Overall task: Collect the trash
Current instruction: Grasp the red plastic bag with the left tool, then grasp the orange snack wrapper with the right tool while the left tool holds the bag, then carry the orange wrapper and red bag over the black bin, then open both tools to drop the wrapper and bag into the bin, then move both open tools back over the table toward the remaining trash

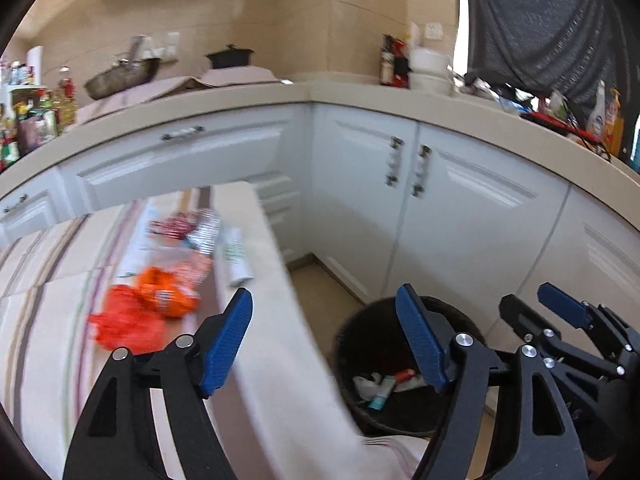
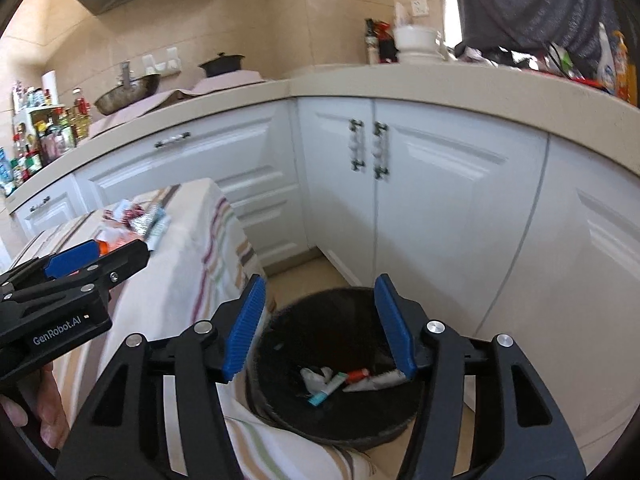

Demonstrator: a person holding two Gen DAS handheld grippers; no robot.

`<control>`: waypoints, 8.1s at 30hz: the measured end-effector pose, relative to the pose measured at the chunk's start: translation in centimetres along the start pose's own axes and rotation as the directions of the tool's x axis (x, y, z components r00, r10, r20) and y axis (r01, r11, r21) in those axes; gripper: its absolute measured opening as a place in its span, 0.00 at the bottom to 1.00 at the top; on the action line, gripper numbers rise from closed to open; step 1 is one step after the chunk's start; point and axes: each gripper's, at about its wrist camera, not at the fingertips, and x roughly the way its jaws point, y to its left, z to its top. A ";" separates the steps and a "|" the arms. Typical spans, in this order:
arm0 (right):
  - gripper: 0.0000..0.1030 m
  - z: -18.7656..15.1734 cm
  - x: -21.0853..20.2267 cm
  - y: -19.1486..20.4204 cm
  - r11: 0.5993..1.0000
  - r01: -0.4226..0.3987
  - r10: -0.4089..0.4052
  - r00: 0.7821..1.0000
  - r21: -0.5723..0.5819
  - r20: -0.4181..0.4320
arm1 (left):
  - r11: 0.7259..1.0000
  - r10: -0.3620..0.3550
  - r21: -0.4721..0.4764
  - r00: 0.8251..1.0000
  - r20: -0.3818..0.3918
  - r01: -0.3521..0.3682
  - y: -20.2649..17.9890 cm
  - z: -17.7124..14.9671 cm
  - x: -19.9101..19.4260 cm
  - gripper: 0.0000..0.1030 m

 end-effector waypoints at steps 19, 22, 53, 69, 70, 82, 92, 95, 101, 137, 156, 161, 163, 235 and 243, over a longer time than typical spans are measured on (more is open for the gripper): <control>0.60 0.4 0.3 11.6 0.979 -0.150 0.151 0.989 -0.140 -0.009 | 0.958 0.243 -0.155 0.970 0.002 -0.240 12.7 -2.4 -3.9 0.76; 0.60 0.3 0.5 12.5 0.974 -0.164 0.164 0.986 -0.153 -0.015 | 0.957 0.241 -0.163 0.970 -0.011 -0.240 13.3 -2.6 -3.7 0.76; 0.61 0.5 2.6 12.0 0.976 -0.174 0.169 0.985 -0.132 -0.045 | 0.967 0.184 -0.149 0.973 -0.141 -0.204 13.7 -2.0 1.2 0.27; 0.61 1.6 4.7 20.0 0.929 -0.305 0.293 0.952 -0.208 -0.089 | 0.910 0.364 -0.195 0.930 -0.049 -0.367 20.8 -2.5 -5.2 0.24; 0.61 1.7 4.9 20.5 0.928 -0.309 0.295 0.951 -0.209 -0.094 | 0.903 0.379 -0.201 0.924 -0.049 -0.381 21.4 -2.6 -5.5 0.24; 0.70 2.1 8.5 24.9 0.925 -0.294 0.253 0.949 -0.240 -0.188 | 0.865 0.419 -0.268 0.905 -0.080 -0.424 25.7 -3.6 -5.9 0.24; 0.58 1.3 11.3 25.8 0.916 -0.320 0.231 0.914 -0.242 -0.333 | 0.859 0.417 -0.283 0.904 -0.098 -0.427 26.8 -4.2 -5.9 0.24; 0.53 1.3 10.7 25.7 0.909 -0.328 0.239 0.916 -0.257 -0.323 | 0.860 0.415 -0.281 0.904 -0.100 -0.426 26.7 -4.2 -6.0 0.24; 0.51 1.3 8.8 24.7 0.908 -0.340 0.271 0.923 -0.245 -0.275 | 0.867 0.405 -0.276 0.909 -0.097 -0.415 25.9 -4.3 -6.3 0.24; 0.51 1.9 -3.3 5.0 0.998 -0.060 0.060 0.998 -0.036 0.002 | 0.996 0.079 -0.038 0.995 0.066 -0.077 7.8 -1.1 -7.1 0.24; 0.51 0.3 -3.5 -2.9 0.999 0.031 -0.032 0.999 0.035 0.011 | 0.997 -0.045 0.068 0.997 0.066 0.040 -1.4 -0.7 -3.5 0.24; 0.51 0.0 -1.9 -4.2 0.998 0.041 -0.041 0.999 0.047 -0.009 | 0.994 -0.064 0.093 0.997 0.040 0.060 -3.5 -0.6 -1.6 0.24; 0.51 -0.1 -1.3 -4.6 0.998 0.045 -0.044 0.999 0.048 -0.017 | 0.993 -0.067 0.097 0.997 0.026 0.065 -4.3 -0.7 -0.7 0.24; 0.65 3.9 5.9 14.4 0.965 -0.208 0.199 0.978 -0.161 -0.070 | 0.936 0.307 -0.163 0.950 -0.053 -0.311 15.4 -1.7 -2.3 0.64; 0.65 4.7 9.1 17.5 0.958 -0.205 0.184 0.975 -0.199 -0.122 | 0.908 0.355 -0.204 0.931 -0.087 -0.365 19.0 -2.4 -2.4 0.64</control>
